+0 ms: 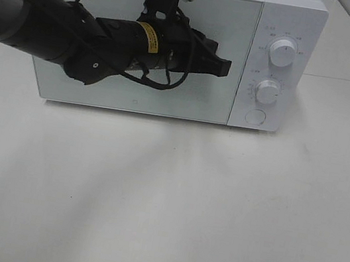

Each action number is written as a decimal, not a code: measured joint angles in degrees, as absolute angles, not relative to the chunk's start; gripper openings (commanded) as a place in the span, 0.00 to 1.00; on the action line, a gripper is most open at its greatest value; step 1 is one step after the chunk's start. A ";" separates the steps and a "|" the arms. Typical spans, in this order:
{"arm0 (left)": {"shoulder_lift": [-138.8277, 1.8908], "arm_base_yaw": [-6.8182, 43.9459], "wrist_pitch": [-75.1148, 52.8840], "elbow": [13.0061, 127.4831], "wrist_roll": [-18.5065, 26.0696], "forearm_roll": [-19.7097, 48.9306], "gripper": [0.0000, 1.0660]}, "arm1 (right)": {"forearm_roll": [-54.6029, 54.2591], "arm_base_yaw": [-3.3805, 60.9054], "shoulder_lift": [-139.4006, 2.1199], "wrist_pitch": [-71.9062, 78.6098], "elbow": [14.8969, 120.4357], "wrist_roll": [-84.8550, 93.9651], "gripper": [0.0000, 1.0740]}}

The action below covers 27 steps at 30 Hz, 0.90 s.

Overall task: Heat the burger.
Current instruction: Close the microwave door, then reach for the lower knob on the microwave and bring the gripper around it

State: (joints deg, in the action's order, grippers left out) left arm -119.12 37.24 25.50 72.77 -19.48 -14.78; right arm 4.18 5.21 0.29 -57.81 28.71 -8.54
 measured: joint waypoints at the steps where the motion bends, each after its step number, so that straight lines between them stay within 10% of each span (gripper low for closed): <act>1: -119.58 37.64 25.32 73.57 -19.82 -14.32 0.00 | 4.18 5.21 0.29 -57.81 28.71 -8.54 0.70; 23: -116.60 44.18 18.51 75.97 -18.85 -14.95 0.00 | 4.18 5.21 0.29 -57.75 28.71 -8.54 0.70; 27: -114.02 47.15 10.54 75.97 -18.74 -15.01 0.29 | 4.18 5.21 0.29 -57.75 28.71 -8.54 0.70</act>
State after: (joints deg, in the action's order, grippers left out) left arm -114.02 47.15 10.54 75.97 -18.74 -15.01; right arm 4.18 5.21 0.29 -57.75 28.71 -8.54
